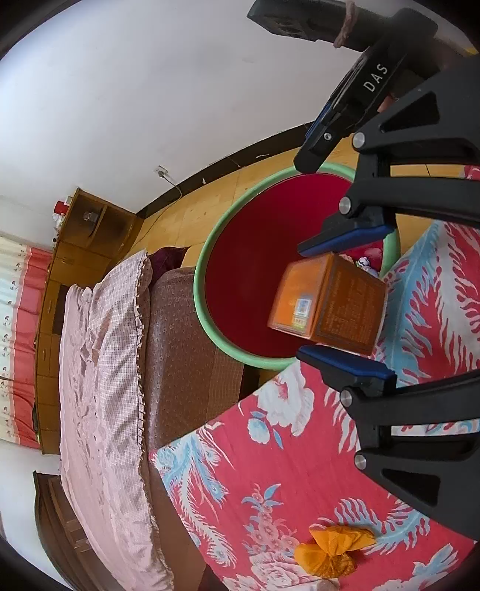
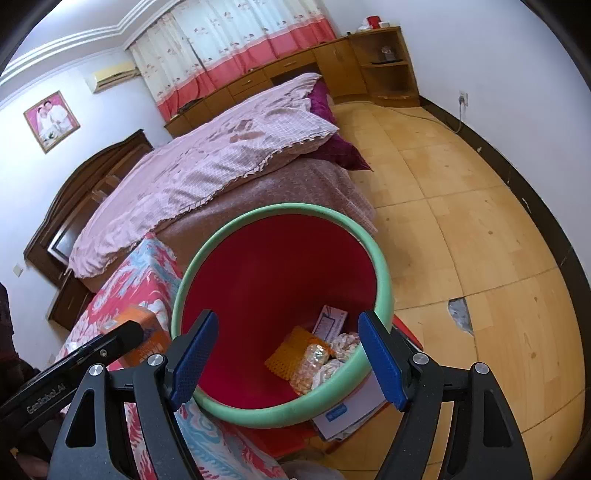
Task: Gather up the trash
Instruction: 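Open both grippers to drop the box and blue piece into the bucket, then move the left gripper to the translucent white plastic bag and close on it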
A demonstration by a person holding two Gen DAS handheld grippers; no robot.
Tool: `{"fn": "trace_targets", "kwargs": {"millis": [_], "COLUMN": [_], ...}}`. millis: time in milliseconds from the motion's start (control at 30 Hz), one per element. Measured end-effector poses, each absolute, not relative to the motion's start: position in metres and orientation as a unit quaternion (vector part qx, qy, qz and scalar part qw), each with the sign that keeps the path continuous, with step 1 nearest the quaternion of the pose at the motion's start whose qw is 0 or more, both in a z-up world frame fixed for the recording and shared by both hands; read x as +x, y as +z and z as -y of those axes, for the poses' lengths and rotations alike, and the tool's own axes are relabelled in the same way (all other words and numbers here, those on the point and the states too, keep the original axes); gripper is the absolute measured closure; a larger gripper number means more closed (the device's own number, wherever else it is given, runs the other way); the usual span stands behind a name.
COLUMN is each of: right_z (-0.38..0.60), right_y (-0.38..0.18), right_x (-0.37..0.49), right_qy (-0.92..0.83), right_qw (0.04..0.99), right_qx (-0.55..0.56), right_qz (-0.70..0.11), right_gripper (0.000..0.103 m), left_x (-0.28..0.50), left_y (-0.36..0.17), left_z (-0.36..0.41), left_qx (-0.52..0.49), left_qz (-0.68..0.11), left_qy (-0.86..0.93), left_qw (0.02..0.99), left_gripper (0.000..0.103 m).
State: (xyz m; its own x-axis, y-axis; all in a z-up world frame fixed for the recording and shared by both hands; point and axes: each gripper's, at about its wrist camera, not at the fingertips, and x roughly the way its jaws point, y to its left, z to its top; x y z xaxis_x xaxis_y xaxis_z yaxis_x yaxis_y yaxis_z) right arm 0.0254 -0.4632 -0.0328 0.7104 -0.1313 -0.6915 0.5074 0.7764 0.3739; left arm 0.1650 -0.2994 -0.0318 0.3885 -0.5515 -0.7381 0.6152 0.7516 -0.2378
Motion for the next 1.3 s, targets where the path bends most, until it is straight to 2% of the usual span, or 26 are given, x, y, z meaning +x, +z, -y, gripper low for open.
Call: {"fn": "trace_targets", "kwargs": {"millis": [567,1300], "right_z": [0.449,0.393], "right_y": [-0.022,-0.016], "right_x": [0.020,0.051], "right_qy": [-0.173,-0.118], "right_qw": [0.886,0.894], "right_qx": [0.277,0.253], "right_qz": [-0.329,-0.350], "right_gripper": [0.024,0.024], "left_x": [0.164,0.197], "left_y": [-0.021,-0.016], "left_z": [0.273,0.159], "left_qx": [0.018,-0.034], "left_qz": [-0.424,-0.416], "left_qy": [-0.329,-0.216], "left_qw": [0.844,0.883], "left_gripper": [0.054,0.054]}}
